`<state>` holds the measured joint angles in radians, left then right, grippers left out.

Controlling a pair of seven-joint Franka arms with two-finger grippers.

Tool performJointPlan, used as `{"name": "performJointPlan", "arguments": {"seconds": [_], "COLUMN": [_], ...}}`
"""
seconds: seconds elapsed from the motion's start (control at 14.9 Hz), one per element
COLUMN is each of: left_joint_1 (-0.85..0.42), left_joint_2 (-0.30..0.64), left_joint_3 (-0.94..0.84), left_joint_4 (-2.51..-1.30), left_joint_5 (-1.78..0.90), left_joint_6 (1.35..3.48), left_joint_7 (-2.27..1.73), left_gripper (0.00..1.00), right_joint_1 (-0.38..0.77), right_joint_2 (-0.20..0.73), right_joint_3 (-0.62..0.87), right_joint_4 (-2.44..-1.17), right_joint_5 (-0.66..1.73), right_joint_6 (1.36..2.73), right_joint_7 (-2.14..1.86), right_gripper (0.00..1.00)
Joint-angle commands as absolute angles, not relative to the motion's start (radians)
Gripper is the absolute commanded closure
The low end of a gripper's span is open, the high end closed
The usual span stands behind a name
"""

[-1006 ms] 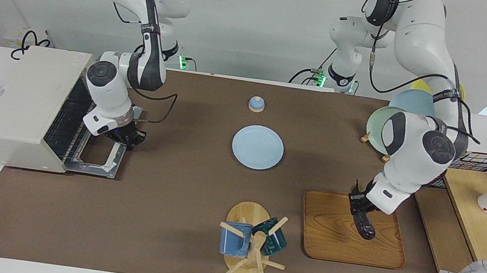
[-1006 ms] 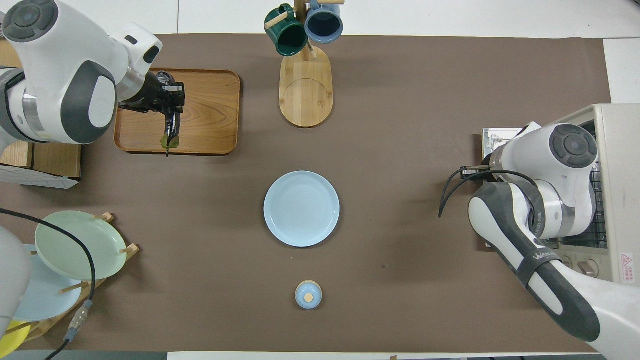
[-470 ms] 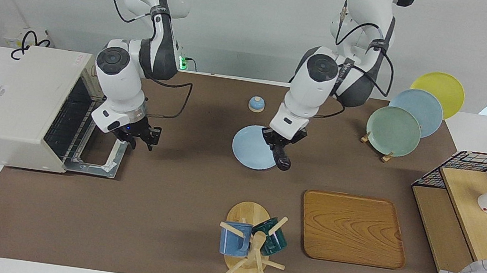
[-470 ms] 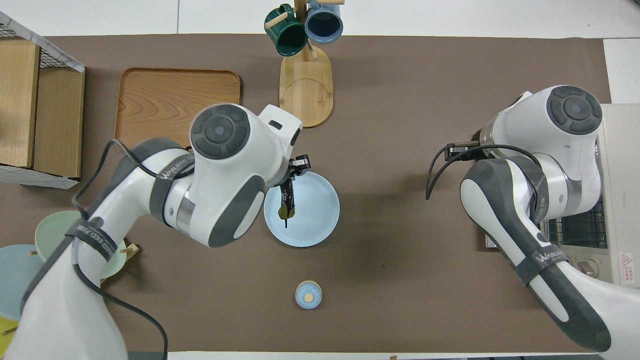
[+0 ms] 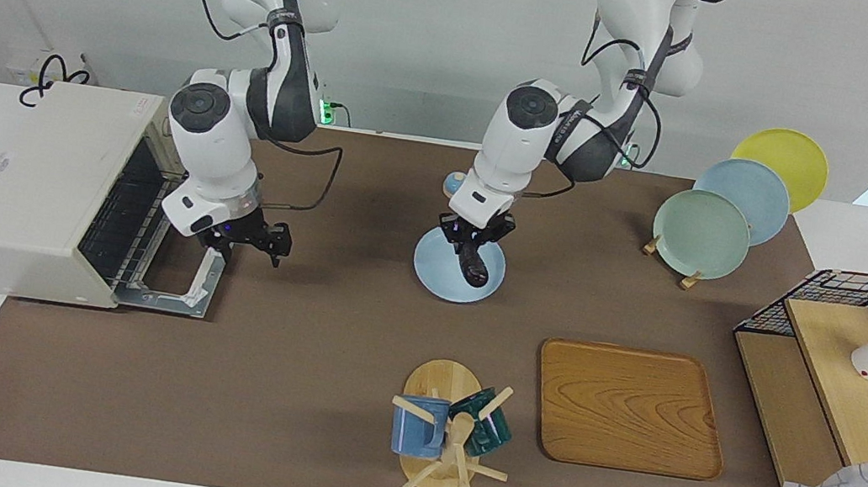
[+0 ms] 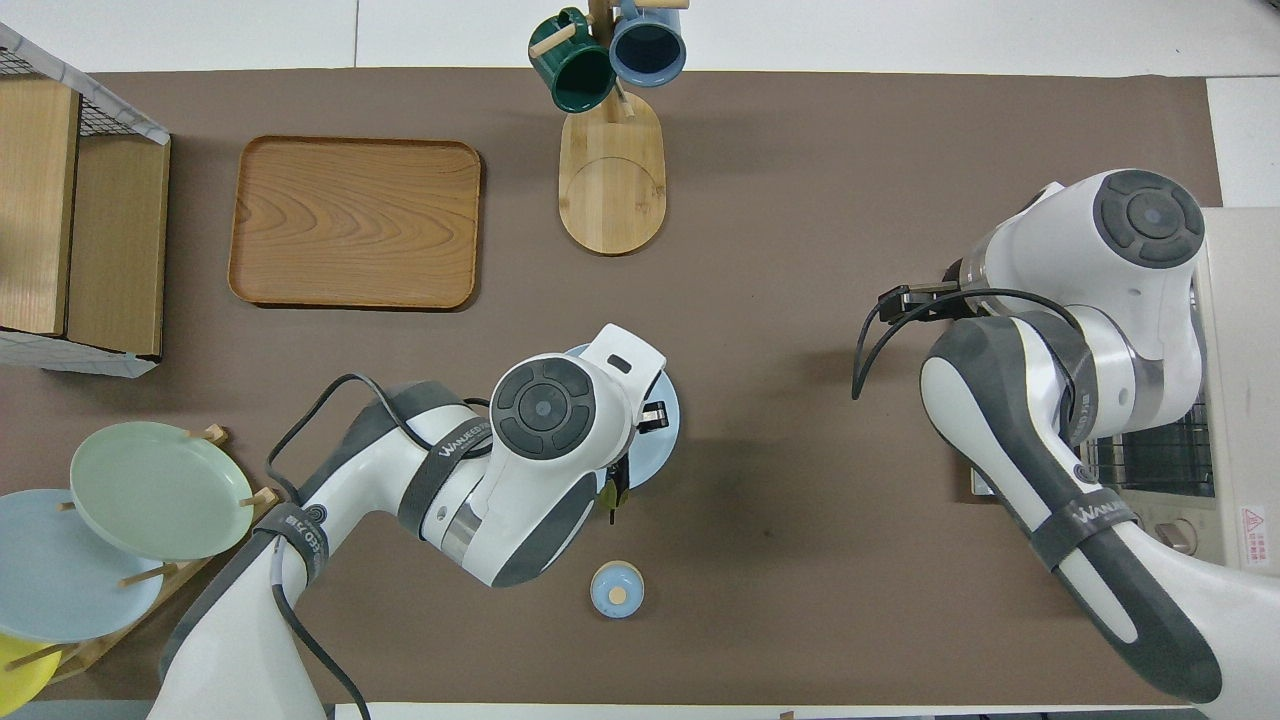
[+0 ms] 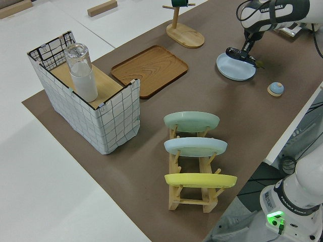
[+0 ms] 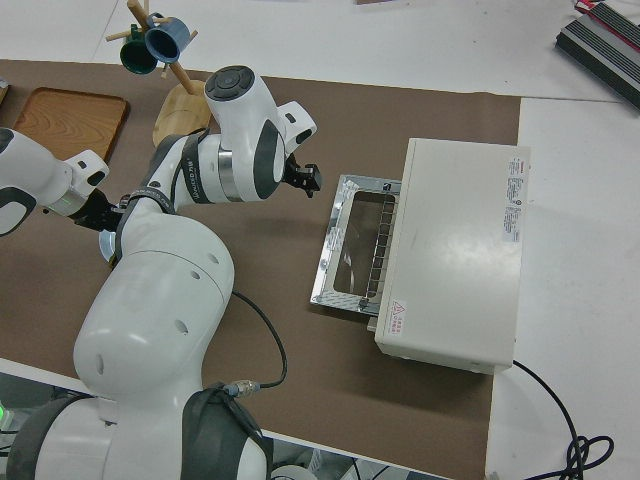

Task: Put eggplant into oven
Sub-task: 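Carry the eggplant with the left gripper onto the light blue plate, then release and withdraw the left gripper while the right gripper reaches the eggplant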

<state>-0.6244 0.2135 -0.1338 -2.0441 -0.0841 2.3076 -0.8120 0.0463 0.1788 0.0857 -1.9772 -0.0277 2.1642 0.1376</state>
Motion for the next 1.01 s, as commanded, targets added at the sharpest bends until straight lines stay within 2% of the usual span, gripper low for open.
{"name": "performJointPlan", "arguments": {"seconds": [0.0, 0.13, 0.2, 0.27, 0.47, 0.67, 0.81, 0.94], "left_joint_1": [-0.638, -0.629, -0.624, -0.623, -0.554, -0.433, -0.33, -0.237], "left_joint_2": [0.201, 0.202, 0.206, 0.207, 0.181, 0.169, 0.167, 0.166], "left_joint_3": [-0.112, -0.112, -0.112, -0.109, -0.106, -0.106, -0.104, -0.104], "left_joint_4": [-2.079, -2.074, -2.069, -2.066, -1.999, -1.821, -1.703, -1.619], "left_joint_5": [-0.103, -0.103, -0.103, -0.101, -0.1, -0.1, -0.101, -0.101], "left_joint_6": [2.339, 2.338, 2.338, 2.332, 2.22, 1.986, 1.86, 1.761], "left_joint_7": [-0.808, -0.799, -0.798, -0.796, -0.756, -0.628, -0.517, -0.41], "left_gripper": [1.0, 1.0, 0.4, 0.0, 0.0, 0.0, 0.0, 0.0], "right_joint_1": [0.034, 0.034, 0.035, 0.035, 0.034, 0.054, 0.144, 0.24], "right_joint_2": [0.183, 0.183, 0.183, 0.183, 0.184, 0.189, 0.216, 0.224], "right_joint_3": [0.098, 0.1, 0.1, 0.1, 0.113, 0.164, 0.167, 0.167], "right_joint_4": [-1.967, -1.965, -1.965, -1.965, -1.962, -1.892, -1.806, -1.778], "right_joint_5": [-0.015, -0.015, -0.015, -0.015, -0.015, -0.014, -0.024, -0.031], "right_joint_6": [2.151, 2.151, 2.151, 2.151, 2.151, 2.073, 2.03, 2.037], "right_joint_7": [0.146, 0.146, 0.146, 0.146, 0.144, 0.159, 0.277, 0.398], "right_gripper": [0.08, 0.08, 0.08, 0.08, 0.08, 0.12, 0.12, 0.12]}}
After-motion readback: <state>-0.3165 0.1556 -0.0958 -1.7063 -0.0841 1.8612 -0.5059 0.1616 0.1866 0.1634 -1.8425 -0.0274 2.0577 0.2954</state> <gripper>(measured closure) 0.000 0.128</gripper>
